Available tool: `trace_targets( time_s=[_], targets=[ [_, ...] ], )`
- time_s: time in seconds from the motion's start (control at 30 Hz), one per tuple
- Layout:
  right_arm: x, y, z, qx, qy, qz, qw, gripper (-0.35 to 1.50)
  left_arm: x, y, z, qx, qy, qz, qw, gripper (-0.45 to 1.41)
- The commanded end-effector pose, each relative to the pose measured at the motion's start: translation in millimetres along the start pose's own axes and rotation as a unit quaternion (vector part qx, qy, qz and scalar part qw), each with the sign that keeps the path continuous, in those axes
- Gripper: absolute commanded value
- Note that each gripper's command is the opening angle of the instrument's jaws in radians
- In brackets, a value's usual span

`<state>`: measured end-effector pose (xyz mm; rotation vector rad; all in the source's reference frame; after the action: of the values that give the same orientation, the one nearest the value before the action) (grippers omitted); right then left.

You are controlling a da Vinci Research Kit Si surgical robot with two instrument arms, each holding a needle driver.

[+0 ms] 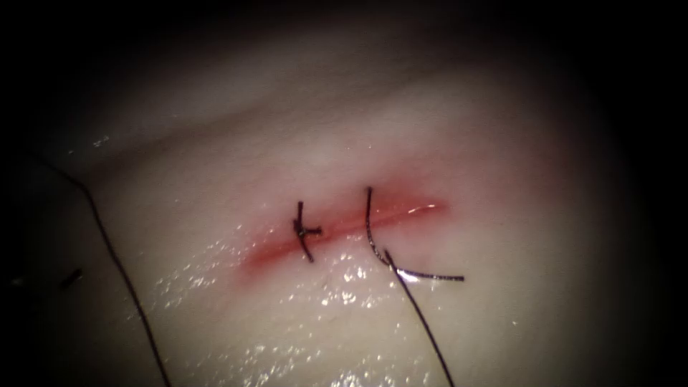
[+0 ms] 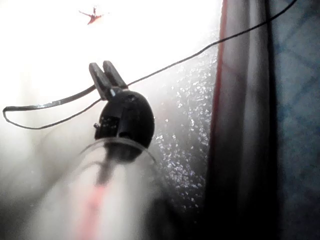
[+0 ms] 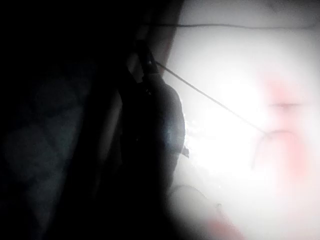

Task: Wound Closure
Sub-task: With the right needle driver pull the suture through the wound.

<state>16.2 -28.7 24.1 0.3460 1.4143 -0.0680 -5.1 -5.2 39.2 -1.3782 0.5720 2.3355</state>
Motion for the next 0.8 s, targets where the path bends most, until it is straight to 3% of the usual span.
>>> trace_targets(
  time_s=[0.03,0.2,0.4,0.57,0.67,0.8],
  targets=[
    [-0.8,3.3,-0.5,-0.032,-0.013,-0.02,0.999,1.48,-0.4,0.6,0.6,0.0,0.0,-0.001,1.0,-0.45],
    [-3.5,9.5,-2.1,-0.08,-0.012,-0.051,0.995,1.43,-0.5,0.6,0.5,-0.001,-0.001,-0.003,1.0,-0.45],
    [-9.5,13.8,0.9,-0.107,-0.029,-0.064,0.992,1.38,-0.6,0.7,0.6,-0.001,0.0,-0.003,1.0,-0.45],
    [-12.1,14.9,2.7,-0.113,-0.05,-0.114,0.986,1.36,-0.7,0.9,0.4,0.0,0.0,-0.004,1.0,-0.45],
    [-12.8,14.8,2.9,-0.09,-0.051,-0.154,0.983,1.03,-0.8,1.0,0.4,-0.001,-0.001,-0.003,1.0,-0.45],
    [-13.6,14.4,2.8,-0.077,-0.055,-0.189,0.978,0.99,-0.8,1.0,0.3,-0.001,-0.001,-0.003,1.0,-0.45]
  ],
)
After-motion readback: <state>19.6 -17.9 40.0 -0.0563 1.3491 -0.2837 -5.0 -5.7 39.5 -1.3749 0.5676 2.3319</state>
